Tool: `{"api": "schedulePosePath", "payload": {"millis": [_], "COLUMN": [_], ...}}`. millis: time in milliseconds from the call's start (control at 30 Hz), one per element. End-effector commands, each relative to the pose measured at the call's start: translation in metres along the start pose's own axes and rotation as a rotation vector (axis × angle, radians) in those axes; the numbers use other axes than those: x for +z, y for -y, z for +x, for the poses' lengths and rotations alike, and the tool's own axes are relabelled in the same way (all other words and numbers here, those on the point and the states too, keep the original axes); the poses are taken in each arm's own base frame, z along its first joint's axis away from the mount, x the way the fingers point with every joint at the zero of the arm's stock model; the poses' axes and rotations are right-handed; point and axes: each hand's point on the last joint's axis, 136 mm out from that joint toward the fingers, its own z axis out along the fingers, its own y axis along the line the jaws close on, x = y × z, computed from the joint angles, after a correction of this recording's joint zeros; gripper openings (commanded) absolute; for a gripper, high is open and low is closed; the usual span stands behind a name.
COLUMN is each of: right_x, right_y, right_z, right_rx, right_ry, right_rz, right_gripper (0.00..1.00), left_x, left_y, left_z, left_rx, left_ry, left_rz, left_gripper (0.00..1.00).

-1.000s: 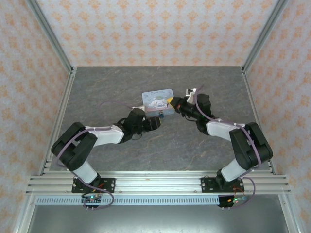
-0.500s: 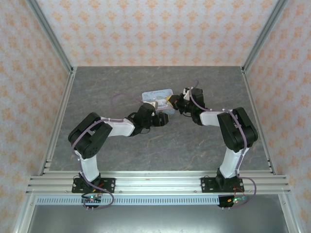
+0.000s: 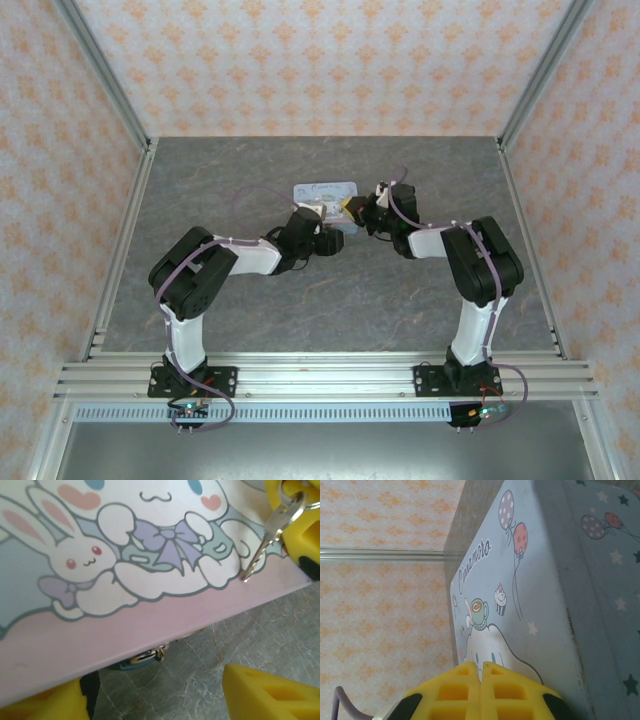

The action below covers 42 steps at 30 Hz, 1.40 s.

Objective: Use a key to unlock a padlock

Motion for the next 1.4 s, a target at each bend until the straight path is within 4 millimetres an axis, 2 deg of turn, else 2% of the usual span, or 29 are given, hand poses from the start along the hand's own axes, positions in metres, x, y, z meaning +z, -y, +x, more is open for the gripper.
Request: {"api": "schedulePosePath", "payload": {"millis": [0, 400, 667, 900, 1367], "right_x": [0.004, 0.005, 0.006, 0.006, 0.006], "right_y": [0.003, 0.013, 0.021, 0.022, 0.026], "right_z": [-0.008, -0.006, -0.003, -0.003, -0.003], "right_rx": [0.009, 0.023, 0.028, 0.028, 0.032], "right_ry": [0.026, 0.025, 0.017, 0.015, 0.018], "right_rz": [-0.004, 0.011, 0.027, 0.029, 0.035], "right_gripper": [0.0, 0.0, 0.0, 0.0, 0.0], "left_x": [0.007, 0.024, 0.035, 0.032, 0.029], "left_y": [-0.019, -0.025, 0.002, 0.027, 0.031], "left_z": [-0.004, -0.001, -0.006, -0.017, -0.029], "left_rx": [0.073, 0.083, 0.03, -0.065, -0.301], "left_ry": [0.02, 0.037, 0.044, 0.061, 0.106], "left_rz": [-0.097, -0.105, 0.033, 0.171, 0.33], "left_gripper": [0.66, 0.66, 0.66, 0.66, 0.66]}}
